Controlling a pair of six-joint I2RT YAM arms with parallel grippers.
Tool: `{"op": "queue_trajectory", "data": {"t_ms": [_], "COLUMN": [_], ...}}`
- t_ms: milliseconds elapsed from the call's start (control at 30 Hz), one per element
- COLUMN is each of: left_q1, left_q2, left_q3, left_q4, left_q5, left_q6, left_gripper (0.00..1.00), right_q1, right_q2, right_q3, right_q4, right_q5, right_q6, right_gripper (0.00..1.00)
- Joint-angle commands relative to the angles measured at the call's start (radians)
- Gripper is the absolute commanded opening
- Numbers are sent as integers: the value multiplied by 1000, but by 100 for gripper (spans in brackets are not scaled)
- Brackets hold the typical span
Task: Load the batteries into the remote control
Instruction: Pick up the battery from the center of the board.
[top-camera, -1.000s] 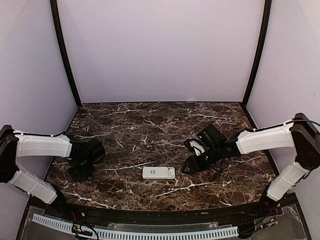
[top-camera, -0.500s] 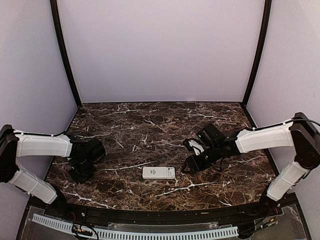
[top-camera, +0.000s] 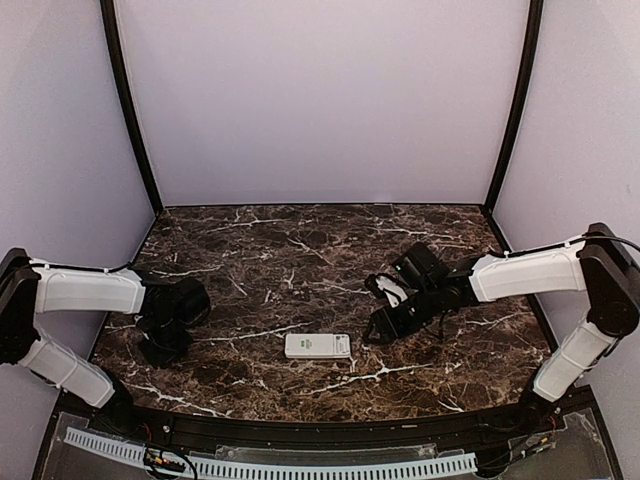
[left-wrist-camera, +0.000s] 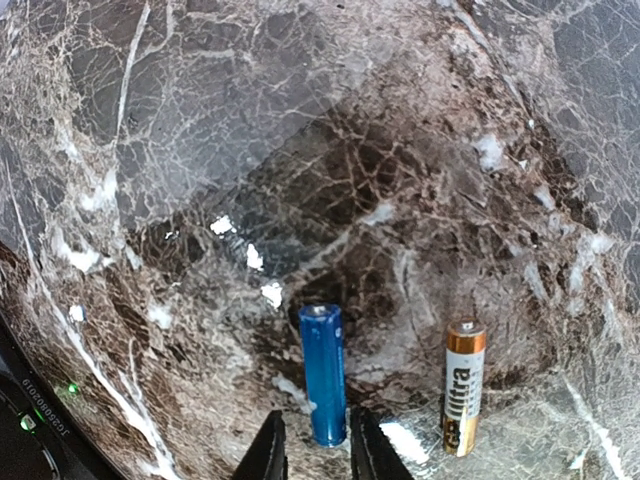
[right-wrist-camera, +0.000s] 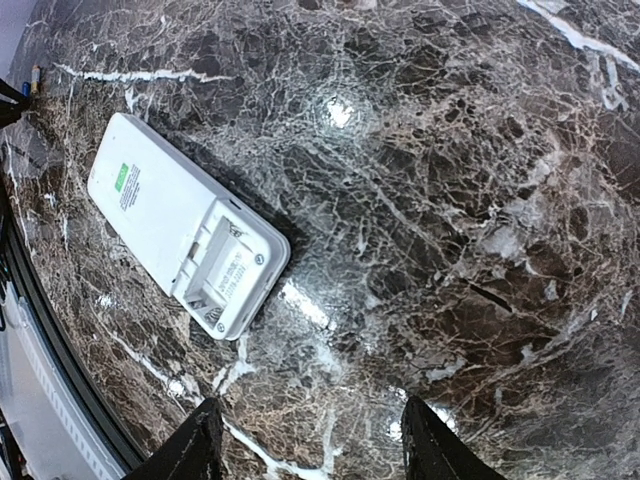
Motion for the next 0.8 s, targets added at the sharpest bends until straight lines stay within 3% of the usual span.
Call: {"op": "queue_trajectory", "data": {"t_ms": [0,400,567,767], "left_q1": [11,16,15,1], "left_q2": [-27,-70,-86,-157], "left_q3": [-46,-71,-51,24], "left_q4": [23,48,11,-100], "left_q5": [15,18,3,-128], "left_q6": [4,13,8,18], "left_gripper": [19,0,0,0], "right_q1": [-9,-10,-9,-10], "right_q2": [18,-20,-26,-28], "right_q3": [33,16,17,30], "right_q4": [-11,-26,-30,-34], "right_q5": [8,17,14,8], "right_q6": [-26,-18,-14,-13], "right_gripper": [58,58,58,58]}}
